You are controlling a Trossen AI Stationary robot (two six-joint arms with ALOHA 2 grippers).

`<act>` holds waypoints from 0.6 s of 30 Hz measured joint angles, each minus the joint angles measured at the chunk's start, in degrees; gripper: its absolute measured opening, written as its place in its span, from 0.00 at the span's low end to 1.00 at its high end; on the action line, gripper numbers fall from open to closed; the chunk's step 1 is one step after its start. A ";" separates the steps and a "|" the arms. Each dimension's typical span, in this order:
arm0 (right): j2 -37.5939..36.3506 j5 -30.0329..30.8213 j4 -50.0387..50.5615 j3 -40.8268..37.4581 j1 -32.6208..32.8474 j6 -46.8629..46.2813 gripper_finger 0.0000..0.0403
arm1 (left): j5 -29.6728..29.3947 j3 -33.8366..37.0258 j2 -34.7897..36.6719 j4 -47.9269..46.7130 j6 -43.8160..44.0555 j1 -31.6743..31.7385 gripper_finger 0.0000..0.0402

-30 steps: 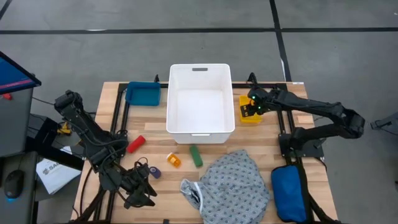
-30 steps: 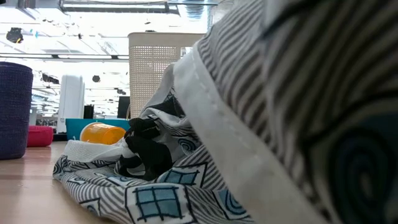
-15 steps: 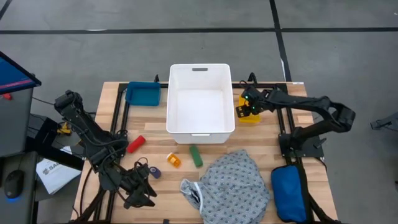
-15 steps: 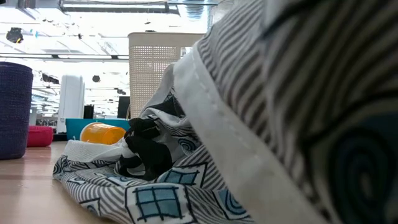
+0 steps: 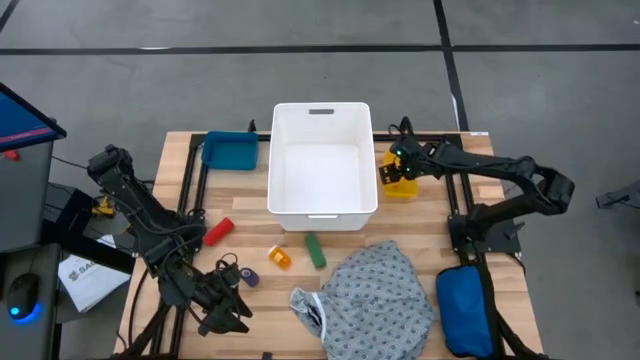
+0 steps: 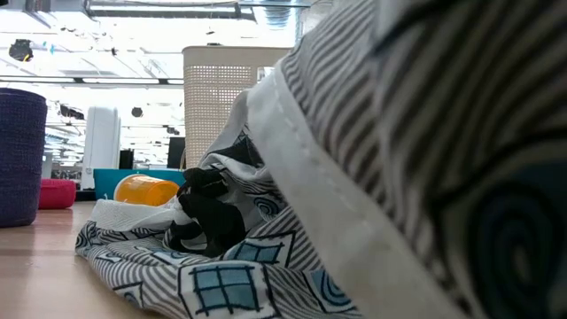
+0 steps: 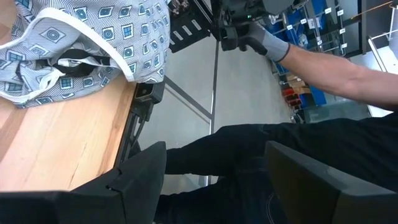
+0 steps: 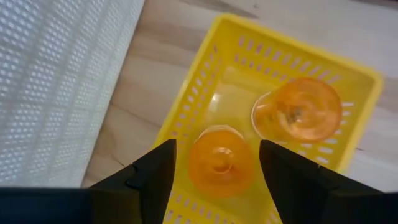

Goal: Pick & place medical supplies in basket/bin
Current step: Put the orange pill bottle into the yellow bin

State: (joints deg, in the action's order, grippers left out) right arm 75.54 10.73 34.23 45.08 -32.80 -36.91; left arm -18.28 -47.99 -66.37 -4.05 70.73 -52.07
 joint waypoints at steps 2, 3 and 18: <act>-0.95 0.76 0.25 0.00 0.00 -0.02 0.56 | 0.00 0.00 0.00 0.03 -0.08 0.01 0.66; -1.51 1.32 0.47 0.02 0.00 -0.02 0.56 | 0.00 0.00 0.00 -0.02 -0.10 0.02 0.66; -13.24 0.47 8.81 0.07 9.82 -5.40 0.56 | -0.27 0.00 0.00 -4.23 -0.16 -0.59 0.66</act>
State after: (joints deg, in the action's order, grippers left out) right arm 62.30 11.20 43.04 45.15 -22.97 -42.30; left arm -18.55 -47.99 -66.37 -8.28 70.57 -52.66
